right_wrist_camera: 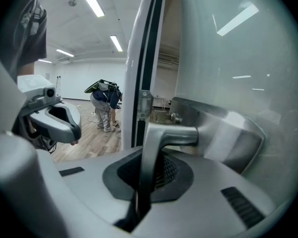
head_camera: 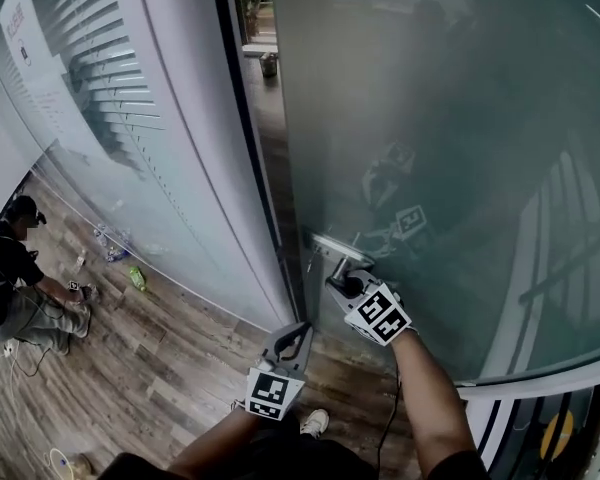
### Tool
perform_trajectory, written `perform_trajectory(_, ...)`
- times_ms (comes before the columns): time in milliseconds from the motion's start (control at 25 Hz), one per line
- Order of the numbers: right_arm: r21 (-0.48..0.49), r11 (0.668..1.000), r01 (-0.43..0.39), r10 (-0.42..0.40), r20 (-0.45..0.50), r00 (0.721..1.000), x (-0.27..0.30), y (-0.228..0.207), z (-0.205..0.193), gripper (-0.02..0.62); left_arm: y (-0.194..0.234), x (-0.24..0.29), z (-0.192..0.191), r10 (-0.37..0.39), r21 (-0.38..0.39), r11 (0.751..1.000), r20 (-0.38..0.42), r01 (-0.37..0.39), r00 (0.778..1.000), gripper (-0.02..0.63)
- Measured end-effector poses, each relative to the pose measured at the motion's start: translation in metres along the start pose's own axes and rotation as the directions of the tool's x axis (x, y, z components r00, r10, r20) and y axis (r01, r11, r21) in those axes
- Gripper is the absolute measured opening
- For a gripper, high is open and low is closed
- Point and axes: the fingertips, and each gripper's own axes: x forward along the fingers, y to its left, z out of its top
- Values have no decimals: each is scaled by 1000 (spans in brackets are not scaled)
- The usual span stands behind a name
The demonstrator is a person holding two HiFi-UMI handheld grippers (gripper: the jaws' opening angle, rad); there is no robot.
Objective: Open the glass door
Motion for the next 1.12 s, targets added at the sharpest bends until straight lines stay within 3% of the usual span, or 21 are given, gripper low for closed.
perform_trajectory(400,55,996,71,-69,-35,997,-5,-105,-3,15,-13,76,30,1,-19,1000,5,-1,1000,-2)
perform_trajectory(560,84,989,119,-116,-42,992,6,-133,-28,15,-14,112,13,-28,-18,999,16,28,999,-2)
perform_trajectory(880,143,964,226,-218,-71,973,45,-202,-67,15,24,183,-14,-53,-23,998,27,54,998,-2)
perform_trajectory(1120,194,932,306,-290,-105,951,5,-320,-79,15,6,268,36,-90,-36,995,22,90,996,-2)
